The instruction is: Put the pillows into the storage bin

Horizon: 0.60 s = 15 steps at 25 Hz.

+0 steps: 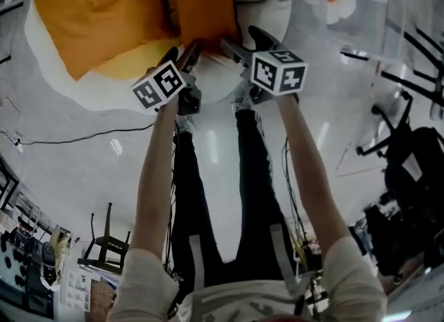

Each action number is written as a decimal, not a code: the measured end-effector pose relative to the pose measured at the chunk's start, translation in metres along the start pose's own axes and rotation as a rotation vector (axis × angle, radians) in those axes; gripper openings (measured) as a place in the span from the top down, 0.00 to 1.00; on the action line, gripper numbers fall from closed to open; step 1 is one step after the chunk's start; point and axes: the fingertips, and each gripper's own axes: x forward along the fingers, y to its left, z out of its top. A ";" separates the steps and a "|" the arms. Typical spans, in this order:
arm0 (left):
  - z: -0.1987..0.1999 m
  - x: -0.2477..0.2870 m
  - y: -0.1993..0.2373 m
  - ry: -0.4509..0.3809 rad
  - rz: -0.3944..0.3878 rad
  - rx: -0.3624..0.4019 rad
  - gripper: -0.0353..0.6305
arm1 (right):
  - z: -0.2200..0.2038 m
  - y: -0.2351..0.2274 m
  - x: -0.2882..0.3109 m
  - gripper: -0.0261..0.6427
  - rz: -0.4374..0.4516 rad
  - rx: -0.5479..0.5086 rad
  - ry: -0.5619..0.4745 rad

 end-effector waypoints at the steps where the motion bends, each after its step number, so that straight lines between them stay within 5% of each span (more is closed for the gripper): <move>1: -0.004 0.004 -0.001 0.005 -0.046 -0.057 0.47 | -0.007 0.000 0.002 0.44 -0.002 -0.014 0.023; 5: -0.010 0.012 -0.010 0.074 -0.176 -0.206 0.47 | -0.033 0.005 0.008 0.50 0.009 -0.004 0.127; 9: -0.009 0.013 -0.013 0.144 -0.205 -0.232 0.49 | -0.027 0.009 0.008 0.63 -0.019 -0.003 0.146; 15: 0.009 0.007 -0.035 0.108 -0.249 -0.225 0.55 | -0.002 0.019 0.001 0.67 -0.016 -0.038 0.101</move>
